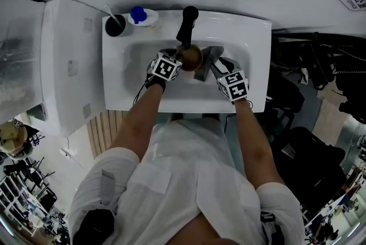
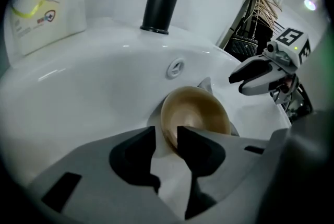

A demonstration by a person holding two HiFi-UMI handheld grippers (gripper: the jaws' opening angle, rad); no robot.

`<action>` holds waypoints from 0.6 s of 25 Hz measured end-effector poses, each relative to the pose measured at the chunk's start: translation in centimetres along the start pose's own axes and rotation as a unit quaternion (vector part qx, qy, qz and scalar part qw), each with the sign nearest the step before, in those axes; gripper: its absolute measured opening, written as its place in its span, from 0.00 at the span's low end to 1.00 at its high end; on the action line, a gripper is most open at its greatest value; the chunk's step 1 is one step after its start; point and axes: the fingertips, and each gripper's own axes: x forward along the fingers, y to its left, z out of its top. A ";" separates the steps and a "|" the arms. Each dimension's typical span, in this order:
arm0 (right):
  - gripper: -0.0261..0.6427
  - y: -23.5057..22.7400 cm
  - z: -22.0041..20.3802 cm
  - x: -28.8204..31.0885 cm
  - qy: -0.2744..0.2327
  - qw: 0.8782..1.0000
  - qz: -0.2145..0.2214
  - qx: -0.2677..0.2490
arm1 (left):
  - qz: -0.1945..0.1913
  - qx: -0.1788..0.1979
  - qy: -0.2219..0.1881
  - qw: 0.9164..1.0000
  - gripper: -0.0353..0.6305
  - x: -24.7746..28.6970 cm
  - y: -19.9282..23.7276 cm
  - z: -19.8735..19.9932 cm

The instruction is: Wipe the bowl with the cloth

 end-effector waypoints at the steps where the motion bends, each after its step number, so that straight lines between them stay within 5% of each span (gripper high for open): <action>1: 0.31 -0.2 -0.1 0.2 0.004 1.000 0.000 0.002 | -0.003 -0.001 0.001 1.000 0.24 0.2 -0.2 0.1; 6: 0.33 -0.8 -0.7 2.1 0.034 0.999 0.000 0.001 | -0.003 -0.003 -0.007 1.000 0.10 0.3 -0.5 0.5; 15: 0.37 -1.1 -2.7 6.6 0.101 0.995 -0.012 0.016 | 0.062 -0.049 -0.016 0.997 0.08 -4.4 2.1 0.8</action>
